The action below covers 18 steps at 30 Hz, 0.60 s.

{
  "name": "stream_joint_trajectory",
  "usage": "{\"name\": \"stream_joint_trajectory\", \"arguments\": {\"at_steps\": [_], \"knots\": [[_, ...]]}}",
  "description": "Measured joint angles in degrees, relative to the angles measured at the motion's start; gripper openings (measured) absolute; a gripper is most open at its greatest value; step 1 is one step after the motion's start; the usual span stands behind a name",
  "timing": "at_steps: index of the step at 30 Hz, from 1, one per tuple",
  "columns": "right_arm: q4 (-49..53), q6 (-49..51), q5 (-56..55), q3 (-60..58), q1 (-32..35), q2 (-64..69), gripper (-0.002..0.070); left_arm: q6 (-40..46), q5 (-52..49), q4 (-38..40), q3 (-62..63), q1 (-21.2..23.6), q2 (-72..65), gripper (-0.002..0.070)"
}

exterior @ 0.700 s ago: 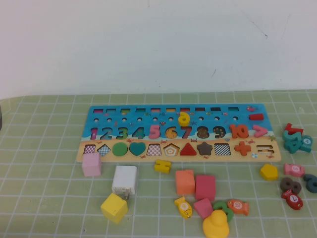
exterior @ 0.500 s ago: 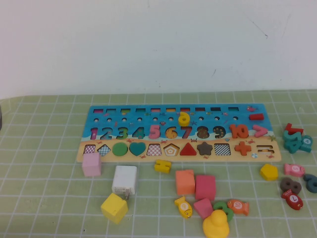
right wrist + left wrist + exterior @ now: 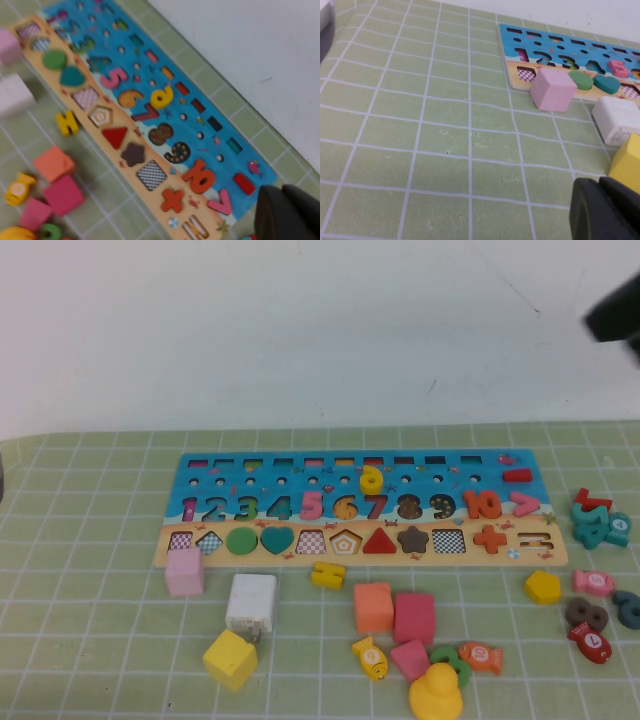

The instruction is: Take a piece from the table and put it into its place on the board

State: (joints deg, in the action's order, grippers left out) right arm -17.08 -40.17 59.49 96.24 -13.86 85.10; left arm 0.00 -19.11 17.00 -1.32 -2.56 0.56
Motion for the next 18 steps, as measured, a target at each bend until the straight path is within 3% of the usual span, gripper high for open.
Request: {"name": "stream_joint_trajectory", "arguments": {"at_steps": [8,18], "knots": [[24.44,9.90,4.97,18.00,-15.11,20.68,-0.0003,0.00,0.00,0.13,0.00,0.00,0.00,-0.0001],[28.20,25.88,4.61,29.36,-18.51,37.34,0.0001,0.00,0.00,0.15,0.00,0.00,0.00,-0.0001]]}}
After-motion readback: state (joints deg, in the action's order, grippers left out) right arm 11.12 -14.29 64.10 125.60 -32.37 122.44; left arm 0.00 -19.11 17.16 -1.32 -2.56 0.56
